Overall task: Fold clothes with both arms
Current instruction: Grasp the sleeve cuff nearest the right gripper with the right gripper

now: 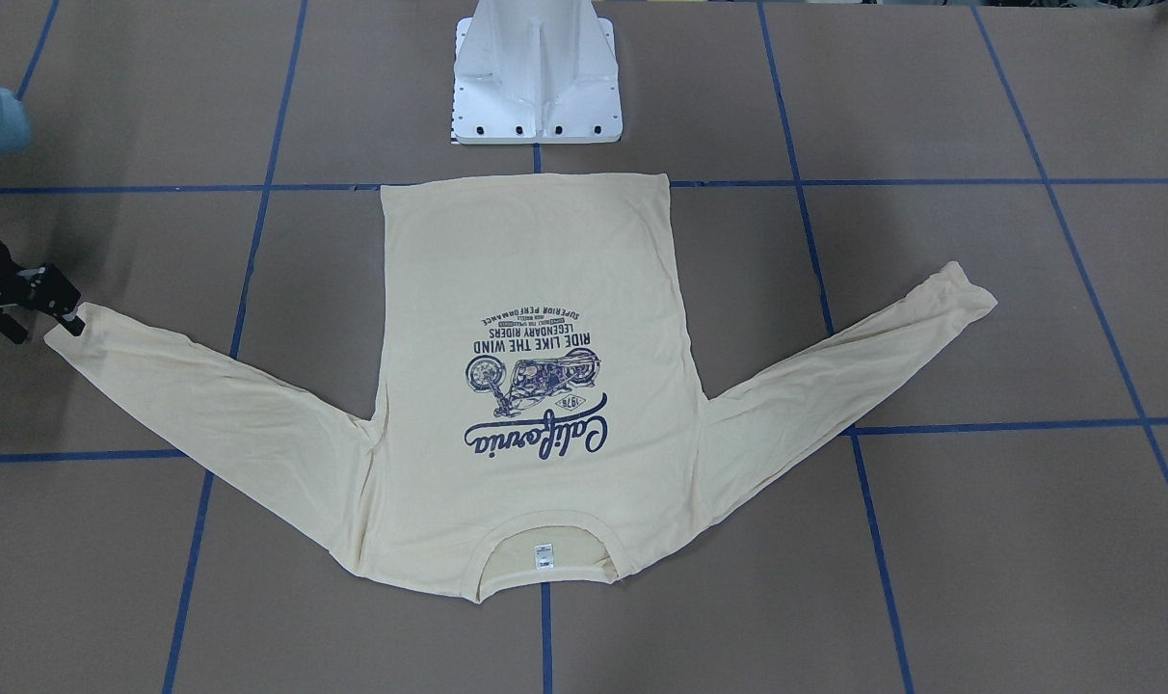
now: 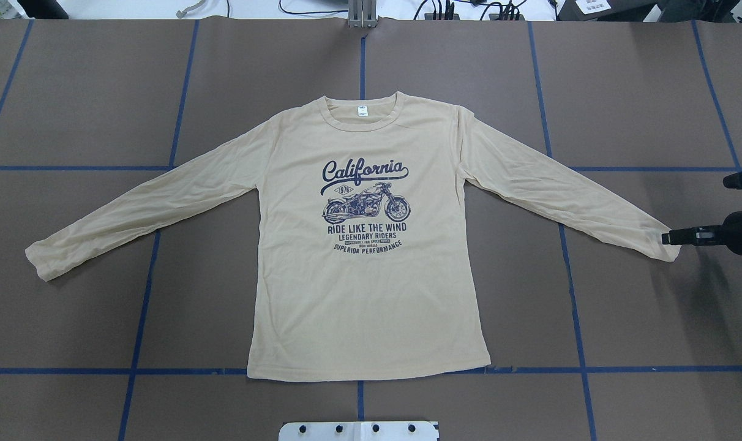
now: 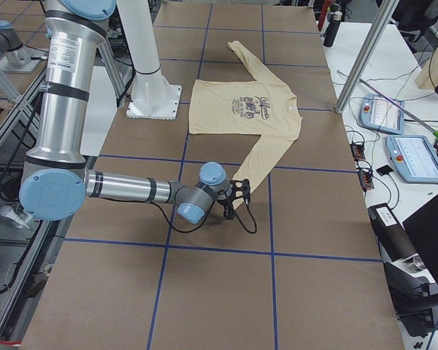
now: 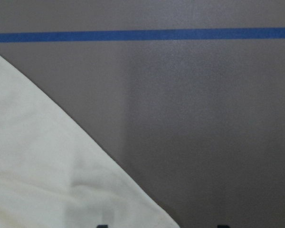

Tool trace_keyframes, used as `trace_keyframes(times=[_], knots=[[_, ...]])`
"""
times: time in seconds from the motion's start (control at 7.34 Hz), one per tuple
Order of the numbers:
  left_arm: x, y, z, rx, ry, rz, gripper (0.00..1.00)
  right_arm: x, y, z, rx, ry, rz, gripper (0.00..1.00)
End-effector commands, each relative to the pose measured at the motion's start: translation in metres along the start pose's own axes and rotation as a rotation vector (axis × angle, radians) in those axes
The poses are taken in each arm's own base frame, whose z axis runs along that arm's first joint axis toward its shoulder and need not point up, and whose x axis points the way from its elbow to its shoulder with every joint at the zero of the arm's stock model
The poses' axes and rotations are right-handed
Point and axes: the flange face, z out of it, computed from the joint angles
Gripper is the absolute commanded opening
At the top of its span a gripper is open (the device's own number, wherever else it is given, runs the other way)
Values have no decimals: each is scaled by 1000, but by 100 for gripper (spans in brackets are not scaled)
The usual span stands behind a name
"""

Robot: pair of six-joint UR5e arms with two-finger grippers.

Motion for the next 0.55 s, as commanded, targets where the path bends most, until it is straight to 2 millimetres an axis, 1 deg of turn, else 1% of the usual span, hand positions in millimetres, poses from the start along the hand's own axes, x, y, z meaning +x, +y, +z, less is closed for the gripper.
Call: trace_keyframes(times=[0.0,0.14,0.41], knots=[[-1,1,1,-2,0,-2,100,-4,2,1,0,0,-2,69],[-2,2,2,-5,0,-4,100,-5,2,2,-1,-1,-1,55],[-3,2,3,-6,0,-5,100,-11,1,-2,-2,-10,-3,11]])
